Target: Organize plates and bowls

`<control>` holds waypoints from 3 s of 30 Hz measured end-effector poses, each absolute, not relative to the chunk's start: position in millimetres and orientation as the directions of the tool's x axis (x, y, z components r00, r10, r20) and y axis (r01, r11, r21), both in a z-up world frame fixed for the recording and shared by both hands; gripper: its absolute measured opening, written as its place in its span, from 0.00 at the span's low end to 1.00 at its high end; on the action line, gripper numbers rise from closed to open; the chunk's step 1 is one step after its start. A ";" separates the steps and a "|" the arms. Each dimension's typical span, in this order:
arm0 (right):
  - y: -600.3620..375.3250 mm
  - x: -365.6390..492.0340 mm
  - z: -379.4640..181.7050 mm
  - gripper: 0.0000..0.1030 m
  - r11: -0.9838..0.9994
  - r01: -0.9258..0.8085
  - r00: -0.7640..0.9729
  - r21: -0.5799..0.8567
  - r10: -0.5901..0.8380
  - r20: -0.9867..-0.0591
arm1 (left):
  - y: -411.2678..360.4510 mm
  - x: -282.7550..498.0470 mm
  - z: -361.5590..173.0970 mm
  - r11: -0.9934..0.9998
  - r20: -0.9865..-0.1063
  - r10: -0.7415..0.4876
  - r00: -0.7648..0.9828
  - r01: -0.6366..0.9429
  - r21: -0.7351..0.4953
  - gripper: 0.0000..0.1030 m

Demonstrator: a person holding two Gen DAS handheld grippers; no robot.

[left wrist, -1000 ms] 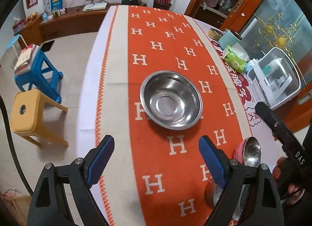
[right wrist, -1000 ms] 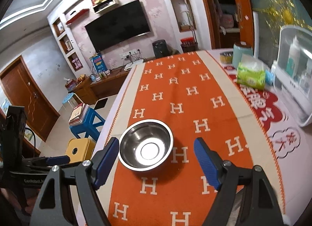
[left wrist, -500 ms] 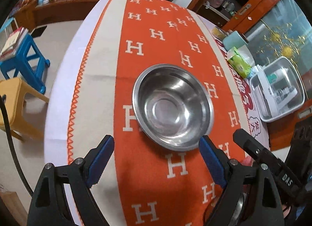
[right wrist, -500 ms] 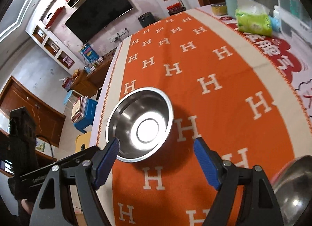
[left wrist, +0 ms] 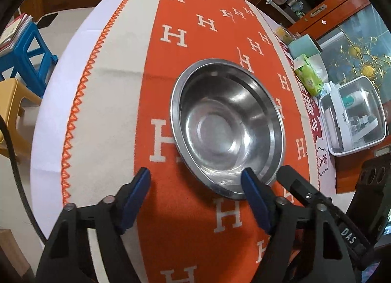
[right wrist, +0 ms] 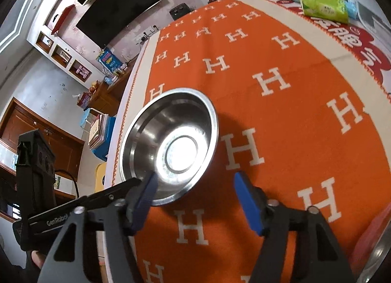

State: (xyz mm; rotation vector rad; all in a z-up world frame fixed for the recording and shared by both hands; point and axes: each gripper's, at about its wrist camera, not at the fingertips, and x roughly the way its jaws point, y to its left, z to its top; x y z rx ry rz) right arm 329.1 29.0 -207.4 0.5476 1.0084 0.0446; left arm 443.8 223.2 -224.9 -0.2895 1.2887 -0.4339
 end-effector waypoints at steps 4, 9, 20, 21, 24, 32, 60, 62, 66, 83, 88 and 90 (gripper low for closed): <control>30.4 329.2 -213.1 0.42 0.860 0.218 0.536 0.462 0.290 -0.793 | 223.0 444.0 -229.0 0.883 -0.858 -0.467 0.211 0.150 -0.444 0.59; 32.5 331.0 -216.6 0.29 0.863 0.212 0.530 0.459 0.293 -0.795 | 223.5 444.2 -231.7 0.864 -0.840 -0.503 0.205 0.148 -0.481 0.41; 37.3 330.0 -218.3 0.19 0.863 0.192 0.523 0.468 0.314 -0.793 | 218.0 438.1 -231.9 0.859 -0.833 -0.509 0.218 0.184 -0.477 0.21; 37.1 328.8 -218.6 0.19 0.860 0.194 0.522 0.472 0.317 -0.792 | 217.9 437.9 -231.6 0.860 -0.833 -0.508 0.218 0.184 -0.477 0.20; 37.3 325.6 -217.3 0.19 0.857 0.194 0.525 0.476 0.319 -0.789 | 217.5 437.3 -231.1 0.861 -0.835 -0.506 0.218 0.188 -0.472 0.20; 40.8 313.1 -213.6 0.19 0.857 0.199 0.515 0.475 0.321 -0.795 | 222.4 420.7 -225.7 0.871 -0.846 -0.488 0.212 0.183 -0.456 0.21; 52.8 210.2 -138.8 0.19 0.885 0.025 0.649 0.465 0.339 -0.681 | 244.8 303.0 -137.1 0.850 -0.785 -0.523 0.332 0.271 -0.452 0.24; 53.6 201.5 -135.3 0.19 0.888 0.015 0.659 0.459 0.336 -0.673 | 247.8 292.7 -133.2 0.847 -0.779 -0.528 0.338 0.276 -0.455 0.24; 55.3 178.3 -127.3 0.19 0.898 0.000 0.681 0.441 0.323 -0.658 | 249.8 267.9 -124.1 0.838 -0.767 -0.540 0.347 0.303 -0.453 0.24; 51.4 73.3 -100.3 0.19 0.917 0.002 0.735 0.400 0.269 -0.622 | 248.1 156.2 -90.4 0.790 -0.725 -0.599 0.340 0.403 -0.463 0.25; 50.2 42.3 -101.2 0.19 0.916 0.015 0.734 0.402 0.263 -0.626 | 245.8 123.4 -90.3 0.783 -0.733 -0.601 0.318 0.422 -0.458 0.25; 50.2 30.5 -104.9 0.19 0.912 0.023 0.727 0.409 0.266 -0.633 | 246.1 112.9 -93.2 0.783 -0.740 -0.597 0.309 0.425 -0.454 0.25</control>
